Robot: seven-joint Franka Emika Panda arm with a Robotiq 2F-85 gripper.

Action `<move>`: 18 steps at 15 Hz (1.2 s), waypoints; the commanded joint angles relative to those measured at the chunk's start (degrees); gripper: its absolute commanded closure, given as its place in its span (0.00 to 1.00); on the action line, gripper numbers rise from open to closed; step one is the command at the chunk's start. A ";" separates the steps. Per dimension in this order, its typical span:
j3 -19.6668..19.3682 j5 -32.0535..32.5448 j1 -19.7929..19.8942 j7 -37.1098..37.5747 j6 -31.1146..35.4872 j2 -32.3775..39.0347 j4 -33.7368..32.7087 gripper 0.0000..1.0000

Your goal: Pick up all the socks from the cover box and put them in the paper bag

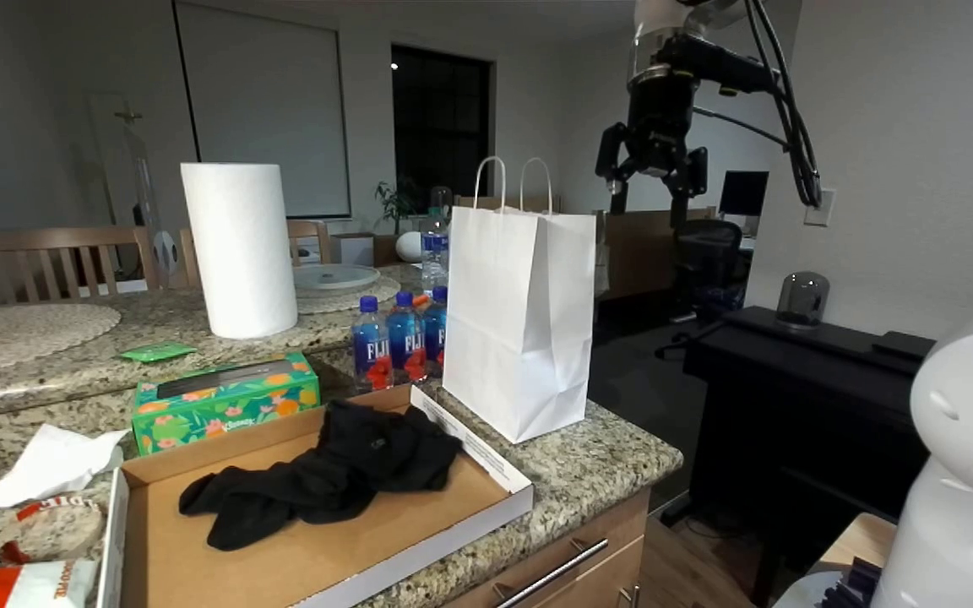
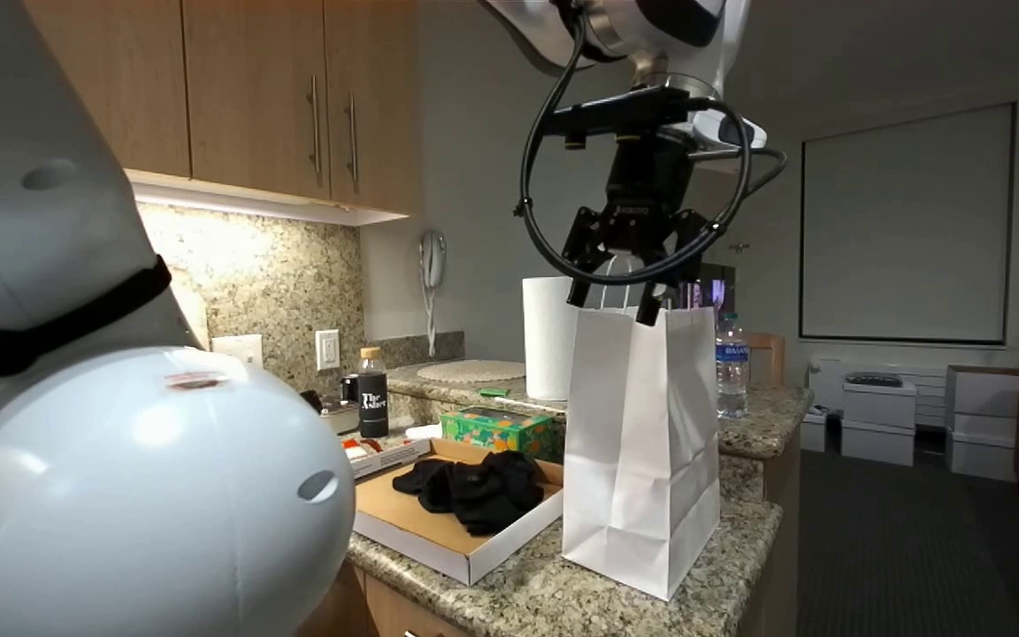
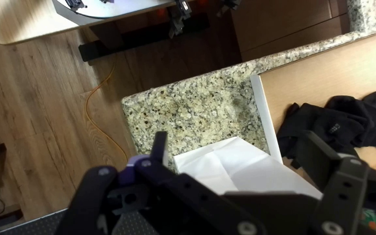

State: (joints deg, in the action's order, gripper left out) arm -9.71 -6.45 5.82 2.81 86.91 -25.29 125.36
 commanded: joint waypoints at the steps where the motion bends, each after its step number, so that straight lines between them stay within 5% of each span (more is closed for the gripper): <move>1: 3.88 -2.60 0.00 2.78 1.20 -7.90 4.97 0.00; 5: 7.37 -6.12 -1.31 3.10 0.41 -16.61 7.28 0.00; 9: 13.35 -12.60 -4.94 5.44 3.11 -17.02 5.02 0.00; 14: 25.84 -13.29 -7.27 14.39 23.58 -8.47 3.88 0.00; 18: 31.56 -8.81 -7.62 23.50 40.82 -2.23 6.34 0.00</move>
State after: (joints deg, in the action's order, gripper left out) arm 19.37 -18.88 -1.58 20.59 119.05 -31.96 130.69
